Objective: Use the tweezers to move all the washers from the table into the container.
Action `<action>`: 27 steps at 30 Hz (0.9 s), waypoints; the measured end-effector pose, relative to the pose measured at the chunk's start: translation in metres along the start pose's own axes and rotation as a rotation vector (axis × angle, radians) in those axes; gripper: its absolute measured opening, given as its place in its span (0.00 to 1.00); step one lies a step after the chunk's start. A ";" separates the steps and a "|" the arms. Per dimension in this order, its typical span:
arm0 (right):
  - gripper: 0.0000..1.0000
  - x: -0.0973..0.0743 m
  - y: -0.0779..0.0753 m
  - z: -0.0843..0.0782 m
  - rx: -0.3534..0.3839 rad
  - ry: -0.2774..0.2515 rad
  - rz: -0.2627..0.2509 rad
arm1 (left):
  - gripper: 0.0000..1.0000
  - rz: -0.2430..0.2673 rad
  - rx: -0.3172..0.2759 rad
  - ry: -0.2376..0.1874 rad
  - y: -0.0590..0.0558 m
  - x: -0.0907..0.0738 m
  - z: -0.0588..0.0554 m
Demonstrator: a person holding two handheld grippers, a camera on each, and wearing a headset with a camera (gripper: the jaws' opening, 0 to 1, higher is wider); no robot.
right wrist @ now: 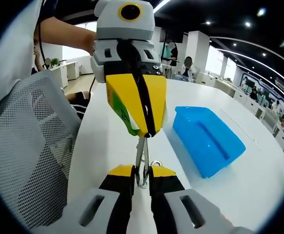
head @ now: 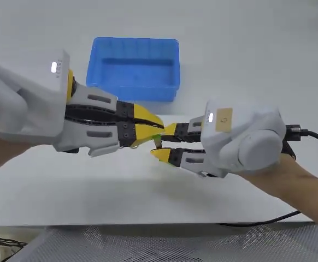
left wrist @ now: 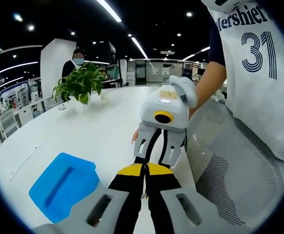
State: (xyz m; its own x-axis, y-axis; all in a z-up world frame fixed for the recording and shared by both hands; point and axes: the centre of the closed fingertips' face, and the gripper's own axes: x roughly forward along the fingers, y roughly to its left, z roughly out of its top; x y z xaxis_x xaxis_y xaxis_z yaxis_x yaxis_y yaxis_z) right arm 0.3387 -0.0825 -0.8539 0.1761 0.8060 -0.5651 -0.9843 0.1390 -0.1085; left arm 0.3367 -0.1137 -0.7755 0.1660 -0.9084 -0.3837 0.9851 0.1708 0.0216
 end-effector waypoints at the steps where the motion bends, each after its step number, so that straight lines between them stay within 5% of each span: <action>1: 0.13 0.000 0.000 0.000 0.000 0.000 -0.001 | 0.05 -0.004 -0.003 -0.001 -0.001 0.000 0.000; 16: 0.11 -0.001 0.002 0.000 0.027 0.008 0.012 | 0.05 -0.013 -0.013 0.010 -0.002 0.000 0.000; 27: 0.11 -0.013 -0.006 0.028 0.009 -0.046 -0.018 | 0.05 0.012 0.025 -0.011 0.001 -0.017 0.026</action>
State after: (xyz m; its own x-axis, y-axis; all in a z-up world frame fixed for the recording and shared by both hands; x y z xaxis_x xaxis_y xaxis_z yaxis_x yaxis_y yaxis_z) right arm 0.3418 -0.0778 -0.8226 0.1931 0.8292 -0.5246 -0.9811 0.1583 -0.1110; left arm 0.3362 -0.1078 -0.7447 0.1784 -0.9105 -0.3731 0.9838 0.1726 0.0491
